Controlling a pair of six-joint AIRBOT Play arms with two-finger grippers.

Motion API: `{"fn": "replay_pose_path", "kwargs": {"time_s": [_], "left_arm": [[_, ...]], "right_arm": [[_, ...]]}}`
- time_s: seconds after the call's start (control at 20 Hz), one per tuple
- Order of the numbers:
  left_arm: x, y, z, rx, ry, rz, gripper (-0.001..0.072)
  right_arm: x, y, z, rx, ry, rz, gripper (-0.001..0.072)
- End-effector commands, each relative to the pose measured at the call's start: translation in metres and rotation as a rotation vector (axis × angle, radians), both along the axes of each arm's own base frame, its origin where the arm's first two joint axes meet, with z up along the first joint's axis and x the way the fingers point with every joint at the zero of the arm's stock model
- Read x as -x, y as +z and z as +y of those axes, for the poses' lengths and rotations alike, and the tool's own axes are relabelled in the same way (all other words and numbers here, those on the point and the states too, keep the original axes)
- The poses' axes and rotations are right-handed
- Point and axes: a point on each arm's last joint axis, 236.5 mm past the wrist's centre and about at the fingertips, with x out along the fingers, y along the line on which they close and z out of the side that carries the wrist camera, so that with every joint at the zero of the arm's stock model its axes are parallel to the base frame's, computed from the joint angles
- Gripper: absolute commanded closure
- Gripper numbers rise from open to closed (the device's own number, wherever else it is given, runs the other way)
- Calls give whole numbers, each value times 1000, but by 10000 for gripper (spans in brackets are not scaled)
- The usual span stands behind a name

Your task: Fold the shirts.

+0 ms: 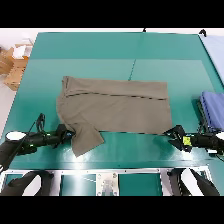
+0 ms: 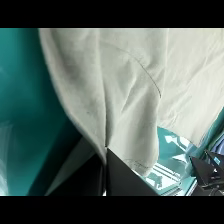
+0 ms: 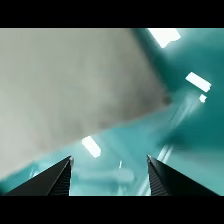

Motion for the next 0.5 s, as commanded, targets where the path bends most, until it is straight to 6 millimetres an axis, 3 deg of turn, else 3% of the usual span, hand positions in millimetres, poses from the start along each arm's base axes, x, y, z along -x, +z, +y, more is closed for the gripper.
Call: {"fn": "replay_pose_path", "kwargs": {"time_s": [0.0,0.25,0.45], "left_arm": [[-1,0,1,-6,2,-6,683],[1,1,-2,6,-7,-1,684],[1,1,-2,8,-5,-1,683]], "right_arm": [[-17,-11,-26,91,-121,-48,174],[-36,-17,-28,74,-186,-87,174],[-41,-24,-13,52,-154,-75,174]]}}
